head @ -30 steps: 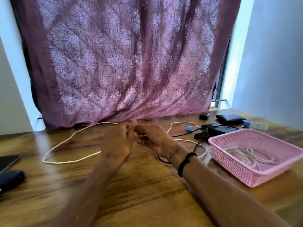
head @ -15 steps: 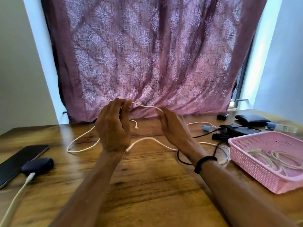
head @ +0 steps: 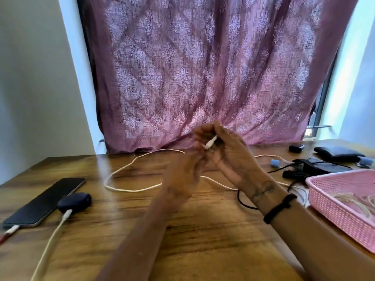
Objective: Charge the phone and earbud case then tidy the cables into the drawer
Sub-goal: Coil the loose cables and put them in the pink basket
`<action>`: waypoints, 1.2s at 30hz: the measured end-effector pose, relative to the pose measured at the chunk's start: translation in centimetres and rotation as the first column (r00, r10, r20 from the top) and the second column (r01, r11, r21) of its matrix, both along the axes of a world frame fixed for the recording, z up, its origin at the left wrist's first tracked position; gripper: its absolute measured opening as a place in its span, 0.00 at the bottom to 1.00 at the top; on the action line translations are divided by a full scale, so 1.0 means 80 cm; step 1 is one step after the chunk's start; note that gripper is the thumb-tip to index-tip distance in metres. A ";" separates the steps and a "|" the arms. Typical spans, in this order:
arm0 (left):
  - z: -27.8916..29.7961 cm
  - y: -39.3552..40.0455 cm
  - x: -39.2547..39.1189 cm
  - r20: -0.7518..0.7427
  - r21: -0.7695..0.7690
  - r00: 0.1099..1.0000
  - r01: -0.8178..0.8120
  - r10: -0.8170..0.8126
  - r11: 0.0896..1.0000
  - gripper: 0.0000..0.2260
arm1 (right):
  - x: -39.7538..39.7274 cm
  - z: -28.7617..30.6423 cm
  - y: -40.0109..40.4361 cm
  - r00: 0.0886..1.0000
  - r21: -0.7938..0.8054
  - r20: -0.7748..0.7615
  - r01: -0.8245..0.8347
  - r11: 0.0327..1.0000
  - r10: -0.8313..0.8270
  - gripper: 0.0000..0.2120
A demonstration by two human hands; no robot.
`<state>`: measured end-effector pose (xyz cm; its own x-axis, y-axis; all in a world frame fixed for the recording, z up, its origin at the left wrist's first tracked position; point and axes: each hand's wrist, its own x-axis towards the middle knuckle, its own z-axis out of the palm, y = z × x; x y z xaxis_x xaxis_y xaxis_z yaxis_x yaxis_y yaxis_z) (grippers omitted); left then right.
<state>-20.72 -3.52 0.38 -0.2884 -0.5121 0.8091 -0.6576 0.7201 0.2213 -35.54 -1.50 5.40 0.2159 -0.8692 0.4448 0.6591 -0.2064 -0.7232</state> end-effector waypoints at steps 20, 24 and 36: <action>0.000 -0.002 0.008 0.015 -0.022 0.998 -0.058 0.058 0.998 0.05 | 0.023 0.021 0.037 0.984 0.129 -0.006 -0.173 0.976 0.176 0.15; 0.006 0.012 -0.020 0.195 0.031 0.979 0.048 -0.053 0.998 0.15 | -0.006 0.009 0.002 0.948 -0.086 -0.047 0.311 0.947 -0.315 0.15; 0.037 0.006 0.013 -0.045 -0.138 0.997 -0.068 0.063 0.988 0.17 | 0.007 -0.009 0.016 0.776 0.282 -0.602 -0.014 0.959 0.188 0.35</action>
<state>-19.69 -3.02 3.33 -0.2238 -0.4105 0.8840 -0.6972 0.7012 0.1491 -35.01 -0.22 4.66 0.4603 -0.8868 -0.0426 0.0581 0.0779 -0.9953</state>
